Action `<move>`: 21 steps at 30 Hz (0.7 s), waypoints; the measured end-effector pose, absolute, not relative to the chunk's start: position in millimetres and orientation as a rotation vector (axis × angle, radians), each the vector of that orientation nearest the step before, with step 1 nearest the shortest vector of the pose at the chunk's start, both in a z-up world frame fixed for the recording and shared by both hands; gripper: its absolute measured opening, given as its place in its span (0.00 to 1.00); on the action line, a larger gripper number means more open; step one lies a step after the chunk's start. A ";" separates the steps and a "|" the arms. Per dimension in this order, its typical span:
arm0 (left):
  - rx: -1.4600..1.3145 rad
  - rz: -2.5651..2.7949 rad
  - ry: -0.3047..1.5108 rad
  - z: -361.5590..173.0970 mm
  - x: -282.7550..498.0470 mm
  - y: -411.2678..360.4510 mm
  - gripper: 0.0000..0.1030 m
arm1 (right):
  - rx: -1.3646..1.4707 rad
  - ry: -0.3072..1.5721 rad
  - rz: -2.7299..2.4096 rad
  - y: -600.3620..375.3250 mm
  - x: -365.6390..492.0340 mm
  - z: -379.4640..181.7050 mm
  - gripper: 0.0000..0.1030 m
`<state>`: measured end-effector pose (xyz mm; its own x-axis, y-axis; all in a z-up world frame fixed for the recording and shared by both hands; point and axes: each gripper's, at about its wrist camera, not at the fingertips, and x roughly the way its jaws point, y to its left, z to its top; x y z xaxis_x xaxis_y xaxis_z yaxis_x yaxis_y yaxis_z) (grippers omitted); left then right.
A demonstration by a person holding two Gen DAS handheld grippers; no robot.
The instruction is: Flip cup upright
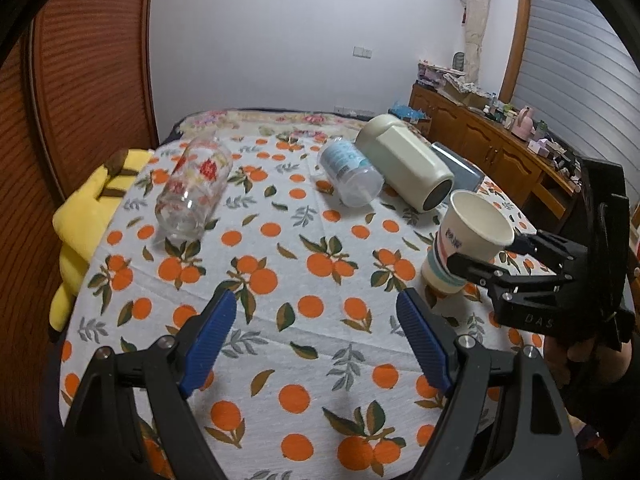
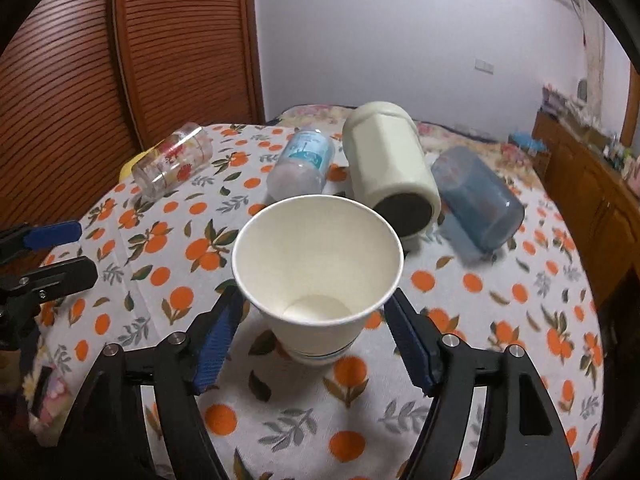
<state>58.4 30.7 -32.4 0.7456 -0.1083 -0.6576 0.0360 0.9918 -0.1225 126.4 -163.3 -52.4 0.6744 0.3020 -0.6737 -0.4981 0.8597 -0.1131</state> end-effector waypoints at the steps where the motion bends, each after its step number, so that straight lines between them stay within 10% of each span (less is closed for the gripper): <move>1: -0.099 -0.079 0.717 -30.4 57.5 28.6 0.80 | -0.286 0.694 0.465 -165.9 123.2 -51.1 0.73; 21: -0.037 -0.082 0.605 6.6 40.3 -18.4 0.83 | -0.151 0.589 0.453 -213.6 70.1 -13.3 0.83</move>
<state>40.3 -18.4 6.6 0.8194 -0.0875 -0.5665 0.0657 0.9961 -0.0587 70.1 -213.6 -13.3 0.7367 0.3685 -0.5670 -0.4532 0.8913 -0.0097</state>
